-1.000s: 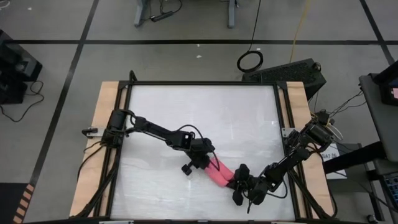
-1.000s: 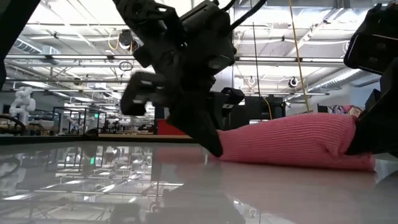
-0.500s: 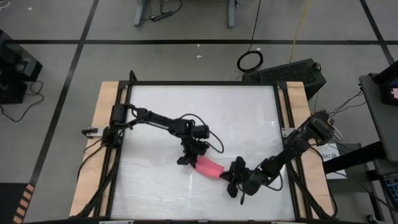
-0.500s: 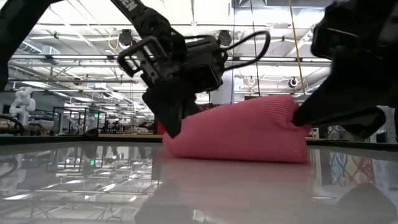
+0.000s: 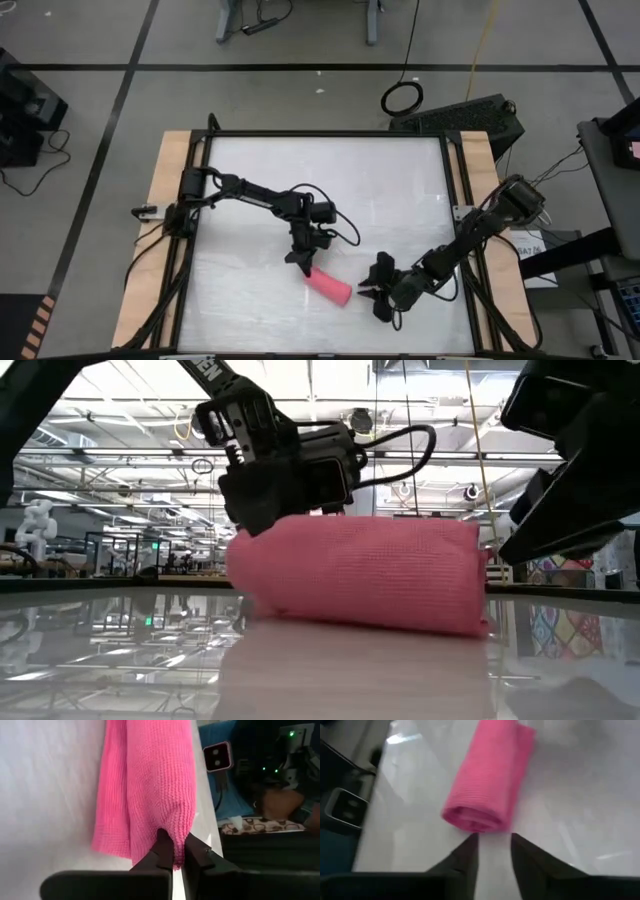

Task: Roll towel
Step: Fold the pink towel

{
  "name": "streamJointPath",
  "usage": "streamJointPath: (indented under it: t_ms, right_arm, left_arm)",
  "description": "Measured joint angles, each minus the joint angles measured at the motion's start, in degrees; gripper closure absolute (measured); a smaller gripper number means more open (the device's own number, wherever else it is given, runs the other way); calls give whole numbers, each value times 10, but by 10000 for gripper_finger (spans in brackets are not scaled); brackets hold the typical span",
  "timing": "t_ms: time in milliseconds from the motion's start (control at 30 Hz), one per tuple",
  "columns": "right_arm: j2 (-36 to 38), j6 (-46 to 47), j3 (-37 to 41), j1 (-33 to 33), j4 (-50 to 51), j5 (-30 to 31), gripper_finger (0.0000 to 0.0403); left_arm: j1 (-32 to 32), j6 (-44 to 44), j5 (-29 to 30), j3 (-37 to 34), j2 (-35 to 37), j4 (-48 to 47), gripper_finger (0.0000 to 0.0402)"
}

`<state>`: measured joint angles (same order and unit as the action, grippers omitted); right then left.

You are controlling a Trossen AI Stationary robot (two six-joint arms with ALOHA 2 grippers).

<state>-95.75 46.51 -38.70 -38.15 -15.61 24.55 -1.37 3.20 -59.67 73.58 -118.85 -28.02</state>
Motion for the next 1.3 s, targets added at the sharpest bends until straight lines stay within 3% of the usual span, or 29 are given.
streamJointPath:
  t_ms: [167, 300, 733, 833, 967, 1133, 1300]
  right_arm:
    - [41, -83, 0, 0, 52, 4, 224]
    - [59, -192, -2, -3, 30, 2, 197]
    - [-9, -362, -63, 12, 33, -54, 226]
    - [-36, -366, -72, 23, 35, -54, 233]
    - [-75, -302, -72, 36, 37, -56, 248]
    - [-108, -264, -74, 37, 4, -72, 274]
    - [-111, -260, -74, 40, 8, -62, 302]
  left_arm:
    - [4, -32, -3, 2, -24, 5, 390]
    - [3, -52, -9, 4, -41, 8, 385]
    - [0, -134, 0, 2, -46, 88, 381]
    - [0, -134, 9, 2, -46, 87, 380]
    - [-3, -133, 33, 2, -46, 93, 374]
    - [-22, -121, 58, 22, -46, 73, 309]
    - [-55, -61, 76, 73, -52, -38, 222]
